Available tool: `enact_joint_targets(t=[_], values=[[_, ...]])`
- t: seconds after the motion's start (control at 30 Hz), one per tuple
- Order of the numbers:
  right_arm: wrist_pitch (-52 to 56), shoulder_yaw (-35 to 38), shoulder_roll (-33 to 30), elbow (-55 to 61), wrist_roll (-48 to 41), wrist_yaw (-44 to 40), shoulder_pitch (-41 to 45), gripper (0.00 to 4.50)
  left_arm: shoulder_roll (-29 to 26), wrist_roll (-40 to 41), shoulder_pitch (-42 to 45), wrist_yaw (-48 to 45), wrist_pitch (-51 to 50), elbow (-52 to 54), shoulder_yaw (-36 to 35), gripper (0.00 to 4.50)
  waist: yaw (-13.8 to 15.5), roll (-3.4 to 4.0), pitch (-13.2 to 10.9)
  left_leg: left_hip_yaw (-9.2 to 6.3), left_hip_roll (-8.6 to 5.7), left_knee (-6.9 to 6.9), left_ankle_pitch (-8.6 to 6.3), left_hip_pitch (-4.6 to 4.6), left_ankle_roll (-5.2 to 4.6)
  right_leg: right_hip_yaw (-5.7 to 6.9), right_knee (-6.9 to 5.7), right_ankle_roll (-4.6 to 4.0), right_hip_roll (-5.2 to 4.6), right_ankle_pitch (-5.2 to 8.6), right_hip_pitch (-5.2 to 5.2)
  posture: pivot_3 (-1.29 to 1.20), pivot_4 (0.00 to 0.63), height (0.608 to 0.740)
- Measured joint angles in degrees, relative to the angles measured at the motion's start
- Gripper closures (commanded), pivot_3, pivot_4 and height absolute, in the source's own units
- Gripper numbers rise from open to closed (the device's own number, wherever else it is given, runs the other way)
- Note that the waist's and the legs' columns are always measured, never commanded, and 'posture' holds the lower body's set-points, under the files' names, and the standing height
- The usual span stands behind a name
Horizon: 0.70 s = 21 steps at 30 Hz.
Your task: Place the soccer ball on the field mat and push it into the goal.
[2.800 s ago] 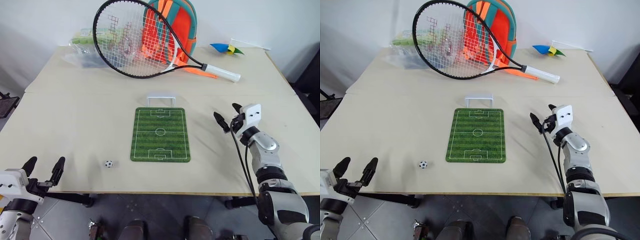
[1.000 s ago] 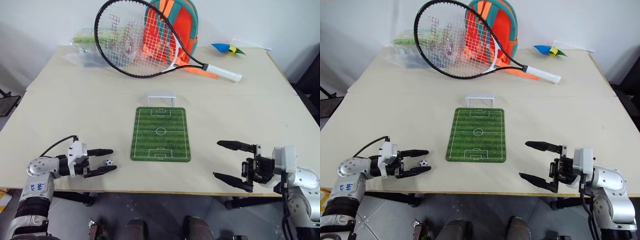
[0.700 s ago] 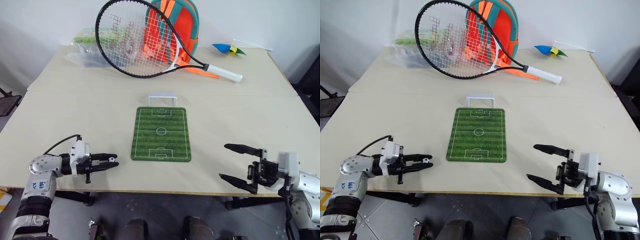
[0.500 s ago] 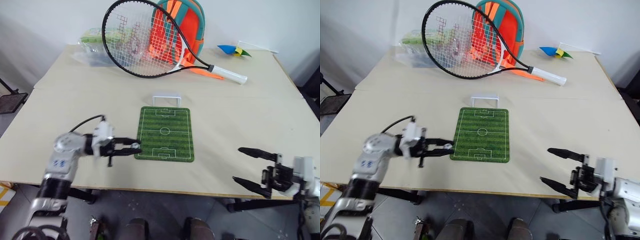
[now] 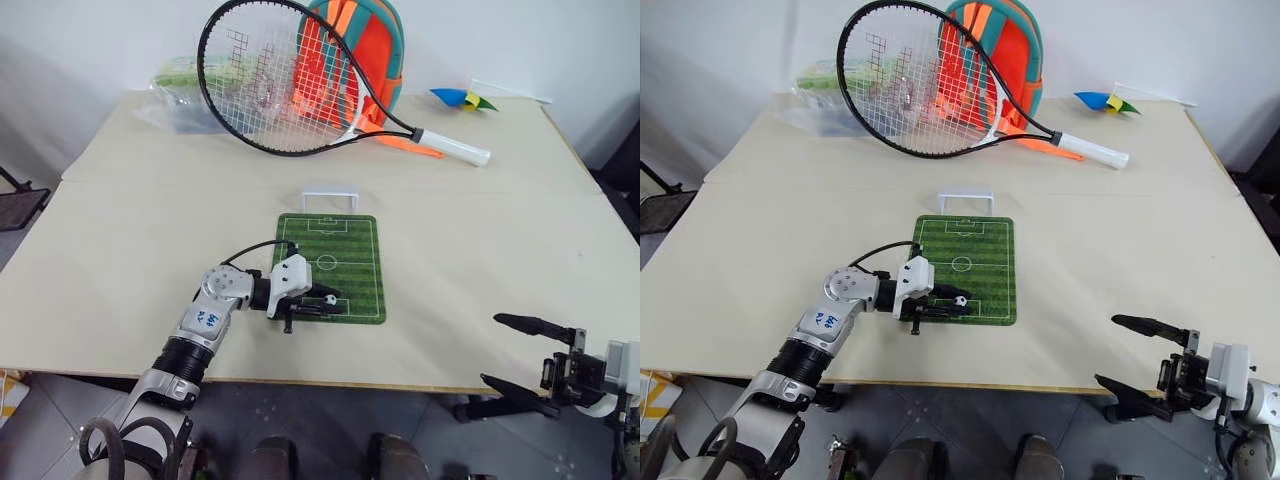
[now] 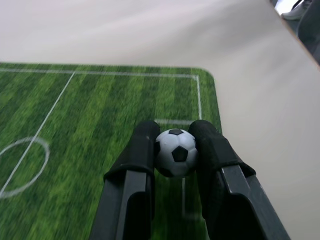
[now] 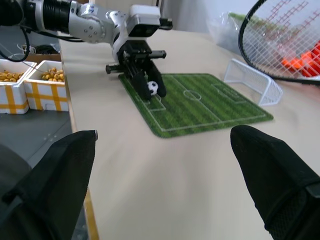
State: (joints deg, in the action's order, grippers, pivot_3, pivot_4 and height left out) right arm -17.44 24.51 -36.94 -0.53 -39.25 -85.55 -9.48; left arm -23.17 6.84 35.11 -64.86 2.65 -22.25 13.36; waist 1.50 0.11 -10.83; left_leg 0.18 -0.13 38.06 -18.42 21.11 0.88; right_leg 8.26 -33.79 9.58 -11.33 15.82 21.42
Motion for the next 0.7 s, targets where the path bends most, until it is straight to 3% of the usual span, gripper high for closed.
enact_joint_targets(t=[0.1,0.33,0.7], values=[[0.0,-0.5,0.0,0.1,0.4,0.5,0.0,0.00,-0.3,0.1,-0.3,-0.4,0.0,0.0,-0.5,3.65,0.1,0.00,0.0,0.00,0.00,0.01,-0.01,0.01,-0.01,0.00,0.00,0.00,0.00,0.00,0.00,0.00,0.150,0.740],[0.0,-1.9,1.2,0.2,1.2,1.7,0.1,0.00,0.9,0.6,-0.3,-1.1,2.5,-0.4,-0.9,1.51,0.0,0.00,0.0,0.01,0.00,0.01,-0.01,0.00,-0.02,-0.01,0.00,0.00,0.00,0.00,0.00,0.00,0.150,0.740],[0.9,-4.3,1.2,0.4,2.7,4.6,3.1,0.00,-0.3,6.0,-1.0,-4.3,3.4,1.2,-4.7,1.51,-0.1,0.00,0.0,0.01,0.00,0.03,-0.01,0.00,-0.02,-0.01,-0.01,0.00,0.00,0.00,0.00,0.00,0.150,0.740]])
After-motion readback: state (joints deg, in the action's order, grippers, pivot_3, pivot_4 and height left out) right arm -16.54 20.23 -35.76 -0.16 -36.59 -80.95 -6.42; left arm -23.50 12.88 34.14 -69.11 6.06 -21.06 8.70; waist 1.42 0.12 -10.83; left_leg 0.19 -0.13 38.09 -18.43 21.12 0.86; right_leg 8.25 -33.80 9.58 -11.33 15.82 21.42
